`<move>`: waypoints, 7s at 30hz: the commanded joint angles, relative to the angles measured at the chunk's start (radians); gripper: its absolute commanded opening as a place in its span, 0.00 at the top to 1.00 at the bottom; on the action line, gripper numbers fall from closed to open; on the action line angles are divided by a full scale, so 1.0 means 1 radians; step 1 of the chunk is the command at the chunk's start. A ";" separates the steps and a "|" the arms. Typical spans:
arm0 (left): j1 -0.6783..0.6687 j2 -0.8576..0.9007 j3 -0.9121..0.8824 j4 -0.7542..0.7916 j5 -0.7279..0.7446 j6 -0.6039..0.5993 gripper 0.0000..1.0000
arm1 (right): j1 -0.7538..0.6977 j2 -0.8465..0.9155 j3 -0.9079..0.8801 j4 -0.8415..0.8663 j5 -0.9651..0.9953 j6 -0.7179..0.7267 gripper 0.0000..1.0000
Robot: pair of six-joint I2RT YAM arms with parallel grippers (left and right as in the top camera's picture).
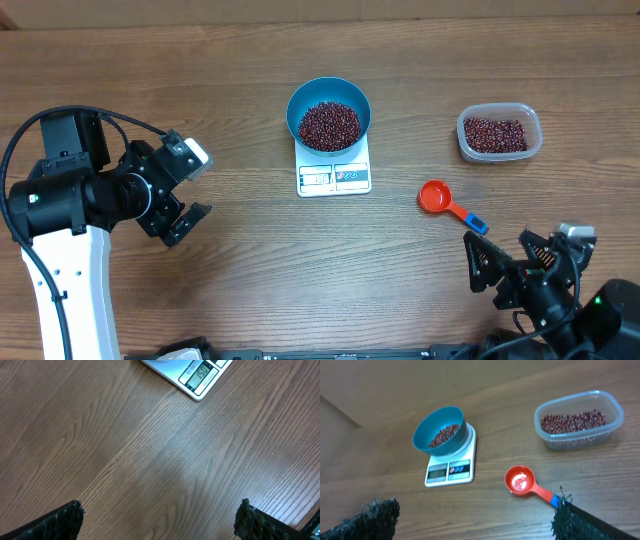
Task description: Scoop item into bowl and weigh 150g on scale
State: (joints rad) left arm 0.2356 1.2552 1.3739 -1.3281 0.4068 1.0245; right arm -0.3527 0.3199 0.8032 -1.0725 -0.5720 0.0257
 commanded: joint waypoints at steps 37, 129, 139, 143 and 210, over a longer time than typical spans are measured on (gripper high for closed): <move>0.000 0.002 0.002 -0.002 -0.003 0.034 0.00 | -0.001 -0.007 -0.435 0.539 0.014 0.003 0.00; 0.000 0.002 0.002 -0.003 -0.003 0.034 0.00 | 0.208 -0.317 -0.795 1.006 0.348 0.070 0.00; 0.000 0.002 0.002 -0.002 -0.003 0.034 0.00 | 0.207 -0.317 -0.795 1.009 0.354 0.071 0.00; 0.000 0.002 0.002 -0.002 -0.003 0.034 0.00 | 0.207 -0.317 -0.795 1.009 0.354 0.071 0.00; -0.001 0.001 0.003 1.007 0.160 -0.457 0.00 | 0.207 -0.317 -0.795 1.009 0.354 0.071 0.00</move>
State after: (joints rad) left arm 0.2356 1.2572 1.3701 -0.3557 0.6472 0.7799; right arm -0.1490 0.0120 0.0185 -0.0689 -0.2279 0.1032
